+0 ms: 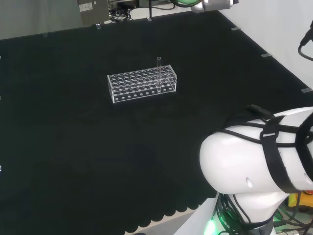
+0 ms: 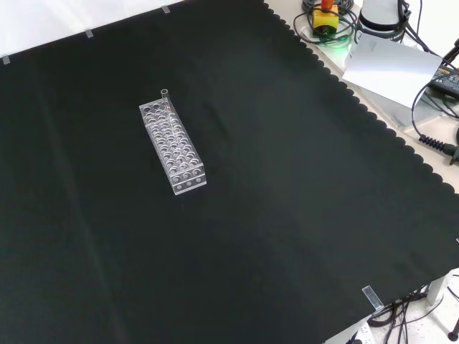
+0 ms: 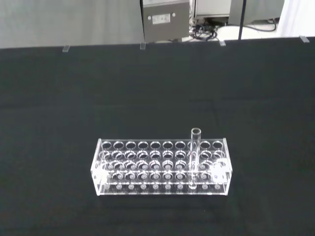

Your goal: Pick up the test tube.

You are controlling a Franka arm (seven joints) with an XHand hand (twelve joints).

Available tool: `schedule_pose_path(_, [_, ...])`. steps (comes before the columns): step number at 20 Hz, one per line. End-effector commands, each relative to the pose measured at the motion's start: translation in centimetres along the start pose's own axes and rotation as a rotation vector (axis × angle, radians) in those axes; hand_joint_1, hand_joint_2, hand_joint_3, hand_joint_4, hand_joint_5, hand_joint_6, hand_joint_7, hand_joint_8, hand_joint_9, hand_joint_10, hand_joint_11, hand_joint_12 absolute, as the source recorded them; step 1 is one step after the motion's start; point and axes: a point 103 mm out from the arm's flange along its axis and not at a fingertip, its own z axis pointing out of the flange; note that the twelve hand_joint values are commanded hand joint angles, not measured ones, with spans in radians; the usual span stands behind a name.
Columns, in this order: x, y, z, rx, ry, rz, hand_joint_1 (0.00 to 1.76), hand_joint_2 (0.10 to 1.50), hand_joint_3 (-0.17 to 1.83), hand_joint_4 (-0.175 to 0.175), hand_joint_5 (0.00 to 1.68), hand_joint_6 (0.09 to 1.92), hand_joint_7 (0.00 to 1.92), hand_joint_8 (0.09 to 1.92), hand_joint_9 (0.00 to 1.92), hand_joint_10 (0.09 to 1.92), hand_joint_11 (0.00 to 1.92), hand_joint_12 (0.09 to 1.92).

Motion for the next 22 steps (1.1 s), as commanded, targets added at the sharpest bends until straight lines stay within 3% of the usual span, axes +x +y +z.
schedule_pose_path(1, [-0.3, 0.8, -1.2, -0.021, -0.014, -0.015, 0.37, 0.89, 0.24, -0.025, 0.11, 0.09, 0.0, 0.54, 0.0, 0.58, 0.0, 1.32])
schedule_pose_path(3, [-0.4, 1.8, -1.3, -0.045, -0.013, -0.025, 0.4, 0.89, 0.22, -0.028, 0.12, 0.09, 0.0, 0.62, 0.0, 0.64, 0.0, 1.38])
schedule_pose_path(8, [-0.5, 3.7, -1.1, -0.065, -0.001, -0.033, 0.7, 0.85, 0.2, -0.057, 0.26, 0.09, 0.12, 0.82, 0.03, 0.93, 0.0, 1.55])
schedule_pose_path(13, [-0.7, 6.0, -0.7, -0.026, -0.007, -0.037, 0.75, 0.84, 0.22, -0.072, 0.37, 0.09, 0.22, 0.86, 0.09, 0.97, 0.0, 1.59])
schedule_pose_path(22, [-1.5, 9.7, 1.9, 0.087, -0.032, -0.052, 0.75, 0.83, 0.25, -0.075, 0.39, 0.09, 0.25, 0.87, 0.13, 0.96, 0.0, 1.6])
